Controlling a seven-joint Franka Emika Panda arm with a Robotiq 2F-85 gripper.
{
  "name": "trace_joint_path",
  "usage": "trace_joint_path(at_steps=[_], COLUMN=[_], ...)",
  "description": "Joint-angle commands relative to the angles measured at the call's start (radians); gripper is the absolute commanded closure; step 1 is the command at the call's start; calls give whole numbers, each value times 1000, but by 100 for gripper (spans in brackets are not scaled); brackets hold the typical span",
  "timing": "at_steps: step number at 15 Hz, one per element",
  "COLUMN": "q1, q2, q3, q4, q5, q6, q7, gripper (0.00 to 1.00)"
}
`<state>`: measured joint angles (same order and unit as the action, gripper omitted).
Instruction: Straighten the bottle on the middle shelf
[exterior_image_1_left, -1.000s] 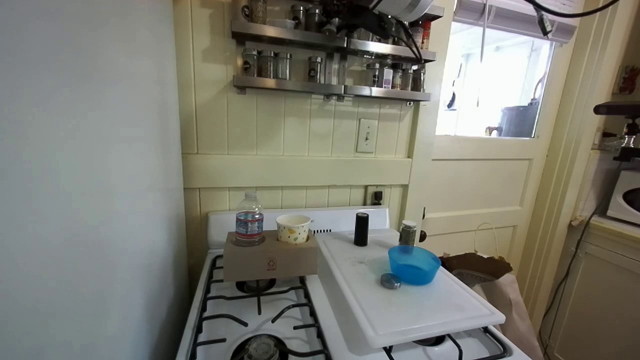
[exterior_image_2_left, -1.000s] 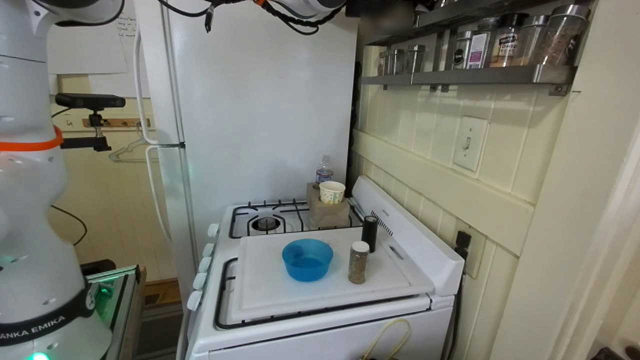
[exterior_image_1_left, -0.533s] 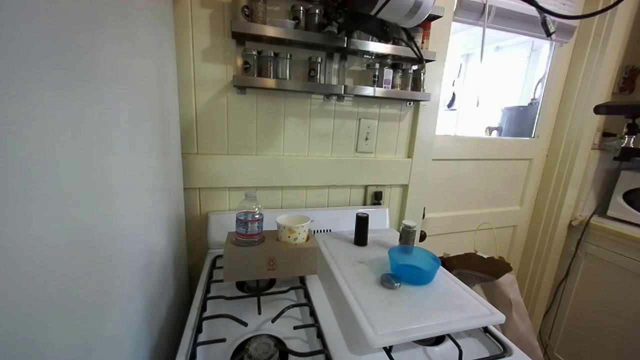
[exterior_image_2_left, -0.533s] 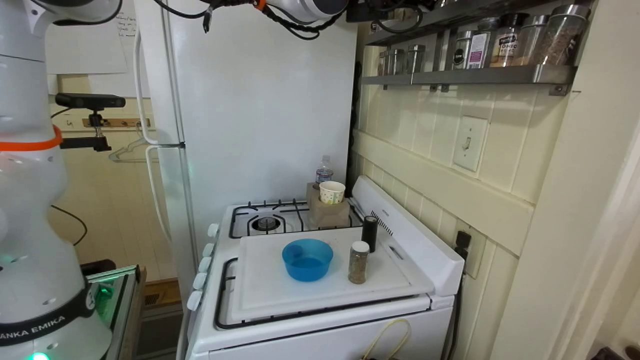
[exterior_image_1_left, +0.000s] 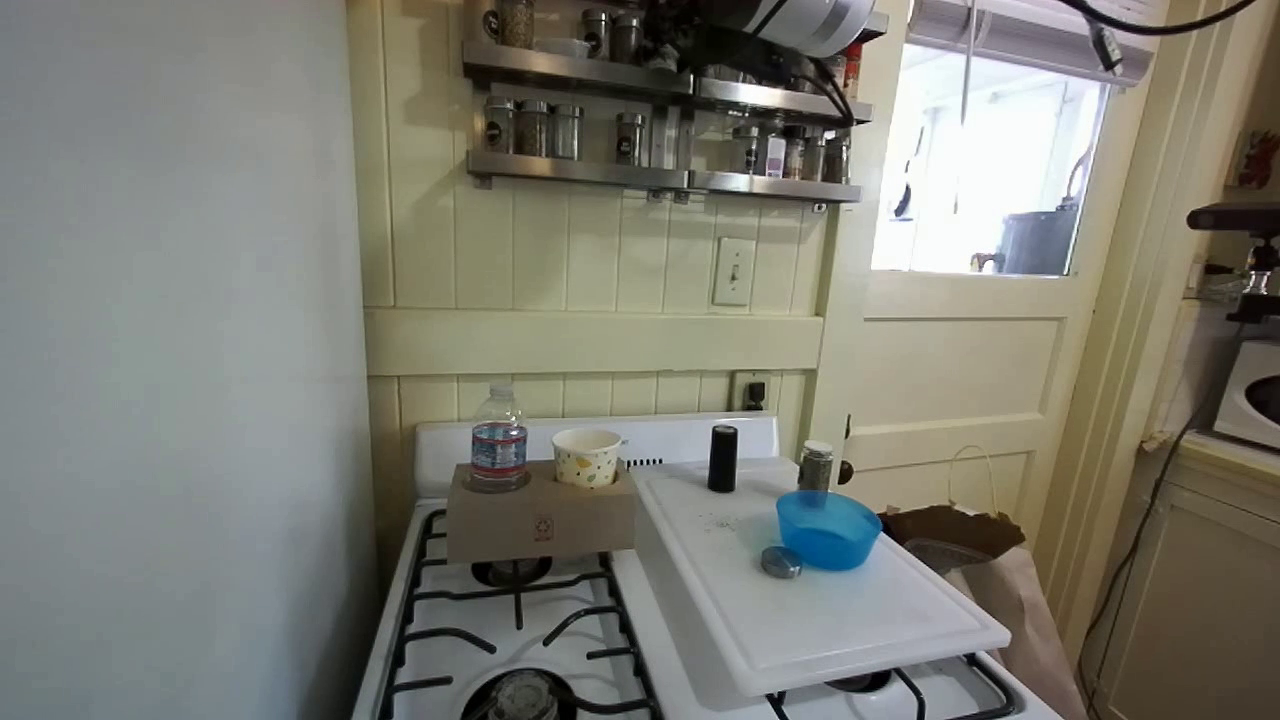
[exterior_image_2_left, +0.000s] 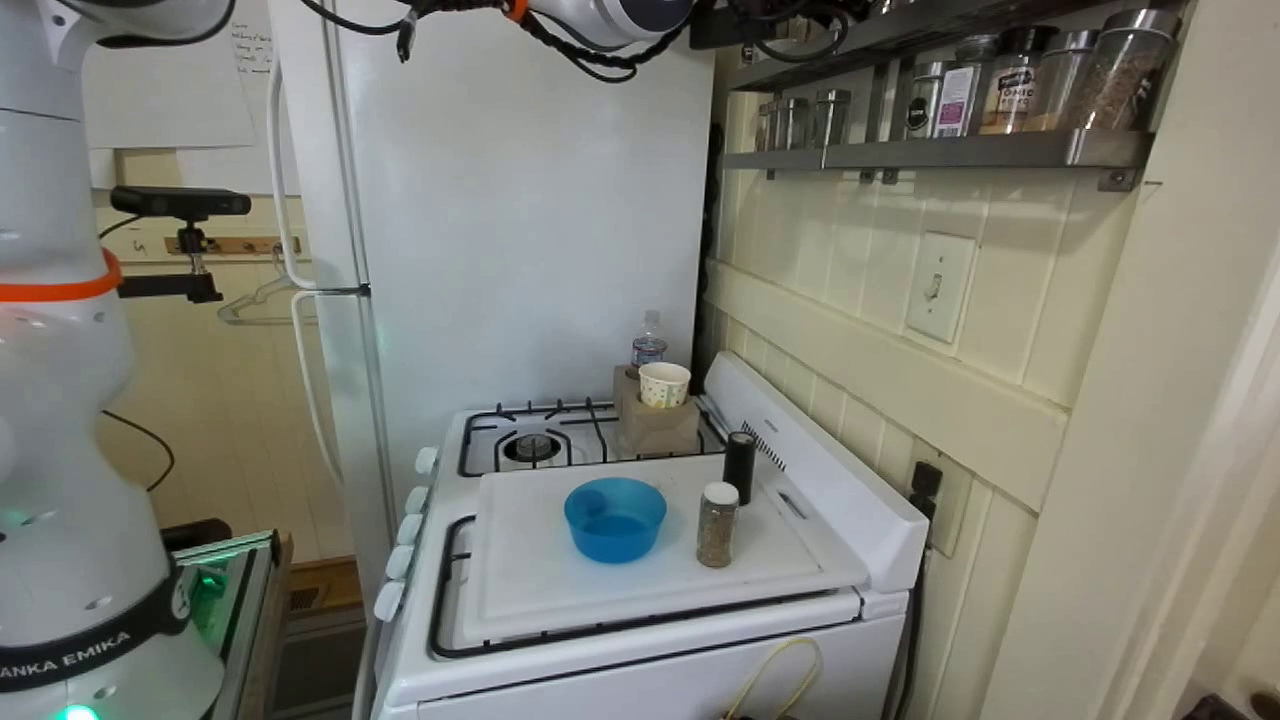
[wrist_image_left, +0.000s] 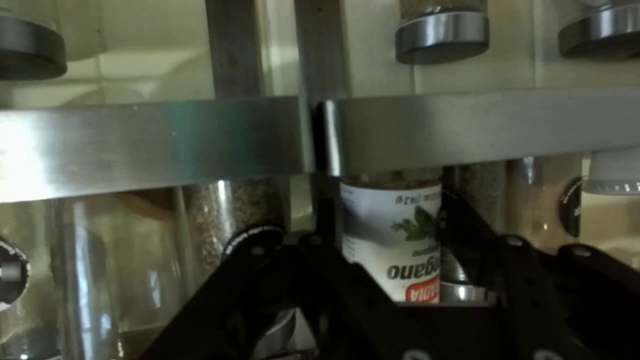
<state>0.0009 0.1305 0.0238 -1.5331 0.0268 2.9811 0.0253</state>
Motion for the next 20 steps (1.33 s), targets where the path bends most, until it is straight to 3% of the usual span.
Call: trace_joint_path(at_steps=[1, 2, 3, 11, 16, 20], q1=[2, 2, 3, 8, 6, 0], q2=[-45, -49, -53, -89, -172, -266], q3=[-4, -5, -5, 5, 1, 9], q4=[-61, -64, -69, -82, -84, -55], q5=[1, 1, 2, 22, -4, -38], q6=[22, 21, 20, -32, -249, -527], q7=[-6, -6, -6, 7, 103, 235], gripper=[9, 1, 0, 0, 0, 0])
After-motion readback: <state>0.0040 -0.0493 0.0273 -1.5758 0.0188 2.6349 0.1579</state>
